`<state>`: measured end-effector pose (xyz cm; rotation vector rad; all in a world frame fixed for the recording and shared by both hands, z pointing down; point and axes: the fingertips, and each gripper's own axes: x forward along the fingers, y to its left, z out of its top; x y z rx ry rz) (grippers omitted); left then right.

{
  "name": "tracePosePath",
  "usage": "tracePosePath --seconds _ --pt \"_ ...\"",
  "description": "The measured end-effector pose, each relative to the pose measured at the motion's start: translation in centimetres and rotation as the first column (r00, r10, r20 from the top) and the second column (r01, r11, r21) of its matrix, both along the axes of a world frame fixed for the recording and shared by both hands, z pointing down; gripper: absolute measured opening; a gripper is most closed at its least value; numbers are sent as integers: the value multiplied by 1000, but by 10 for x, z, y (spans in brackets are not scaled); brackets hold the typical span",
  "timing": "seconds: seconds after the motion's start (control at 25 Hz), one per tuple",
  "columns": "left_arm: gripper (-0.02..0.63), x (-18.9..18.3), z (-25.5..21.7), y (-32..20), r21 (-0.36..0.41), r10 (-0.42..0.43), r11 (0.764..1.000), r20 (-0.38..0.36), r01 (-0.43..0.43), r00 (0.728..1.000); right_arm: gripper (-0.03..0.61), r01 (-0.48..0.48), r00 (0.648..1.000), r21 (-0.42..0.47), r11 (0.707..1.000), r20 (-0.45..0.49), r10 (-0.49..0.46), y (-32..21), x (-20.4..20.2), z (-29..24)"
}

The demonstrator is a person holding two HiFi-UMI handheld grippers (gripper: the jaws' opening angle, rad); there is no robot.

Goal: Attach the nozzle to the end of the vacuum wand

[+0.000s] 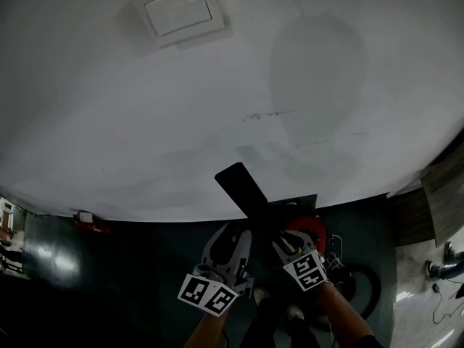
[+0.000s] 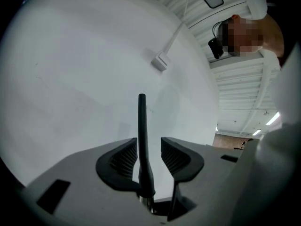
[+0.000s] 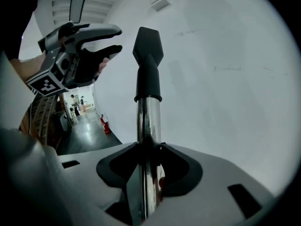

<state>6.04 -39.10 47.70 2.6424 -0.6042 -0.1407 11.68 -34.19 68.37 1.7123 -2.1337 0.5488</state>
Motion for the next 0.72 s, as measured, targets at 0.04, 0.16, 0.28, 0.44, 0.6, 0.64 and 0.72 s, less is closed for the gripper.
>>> tracePosePath --seconds 0.04,0.16,0.28,0.44,0.6,0.64,0.72 --pt "150 -4 0 1 -3 -3 1000 5 3 1000 155 2 1000 0 1000 5 -2 -4 2 0" --pt "136 -18 5 9 -12 -14 1000 33 14 999 155 11 1000 -7 1000 18 -11 -12 2 4" --pt "66 -32 16 18 -20 -15 1000 78 16 997 155 21 999 -8 1000 24 -21 -18 0 8" --pt "5 -50 30 23 -46 -28 998 108 33 994 155 21 999 -3 1000 31 -21 -23 -5 13" --pt "4 -60 35 22 -53 -39 998 116 46 992 155 17 999 0 1000 33 -17 -26 -3 14" --pt "3 -62 35 21 -53 -42 997 116 48 992 156 15 999 0 1000 33 -15 -26 -4 14" --pt "3 -63 36 22 -52 -44 997 117 50 992 156 7 999 -1 1000 34 -7 -26 -4 15"
